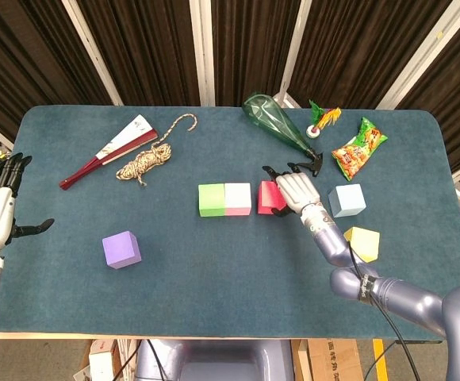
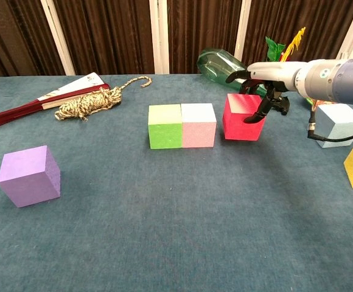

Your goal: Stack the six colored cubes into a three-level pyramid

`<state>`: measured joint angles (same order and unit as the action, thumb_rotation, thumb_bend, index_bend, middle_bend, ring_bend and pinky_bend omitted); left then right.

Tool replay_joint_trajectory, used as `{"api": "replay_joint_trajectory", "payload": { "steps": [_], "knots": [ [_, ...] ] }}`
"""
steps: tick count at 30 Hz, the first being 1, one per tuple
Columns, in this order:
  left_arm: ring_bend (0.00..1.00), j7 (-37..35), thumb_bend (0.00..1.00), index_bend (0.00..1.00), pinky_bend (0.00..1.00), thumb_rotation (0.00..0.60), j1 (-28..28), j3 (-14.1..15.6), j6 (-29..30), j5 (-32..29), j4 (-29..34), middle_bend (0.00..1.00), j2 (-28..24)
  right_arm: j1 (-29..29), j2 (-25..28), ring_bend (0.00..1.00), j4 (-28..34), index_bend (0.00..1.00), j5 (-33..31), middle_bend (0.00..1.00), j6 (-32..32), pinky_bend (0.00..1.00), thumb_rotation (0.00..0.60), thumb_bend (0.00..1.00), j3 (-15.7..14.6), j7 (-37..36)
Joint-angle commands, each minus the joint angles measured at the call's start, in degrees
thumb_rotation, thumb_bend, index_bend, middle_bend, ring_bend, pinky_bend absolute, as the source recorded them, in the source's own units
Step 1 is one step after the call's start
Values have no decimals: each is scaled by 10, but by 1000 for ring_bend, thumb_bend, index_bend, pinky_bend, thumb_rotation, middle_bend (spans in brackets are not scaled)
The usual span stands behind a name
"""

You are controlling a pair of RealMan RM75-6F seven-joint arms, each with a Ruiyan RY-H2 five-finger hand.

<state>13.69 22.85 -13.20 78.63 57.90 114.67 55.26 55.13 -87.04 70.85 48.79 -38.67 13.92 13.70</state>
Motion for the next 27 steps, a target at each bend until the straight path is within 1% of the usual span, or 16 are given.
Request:
{"api": "replay_joint_trajectory", "payload": {
  "steps": [1,11,27],
  "knots": [
    [0,2,131,0,29,600,0,-1,-1,0,-1,0,1,6,-4,285,-3,77,-3,454,2,38,600,289,-1,5],
    [0,3,131,0,28,600,2,-7,-5,-7,-6,0,5,23,-23,285,-23,77,-15,455,9,39,600,289,-4,15],
    [0,7,131,0,29,600,1,-14,-7,-15,-7,0,8,35,-37,285,-48,77,-9,454,15,39,600,289,-9,17]
  ]
}}
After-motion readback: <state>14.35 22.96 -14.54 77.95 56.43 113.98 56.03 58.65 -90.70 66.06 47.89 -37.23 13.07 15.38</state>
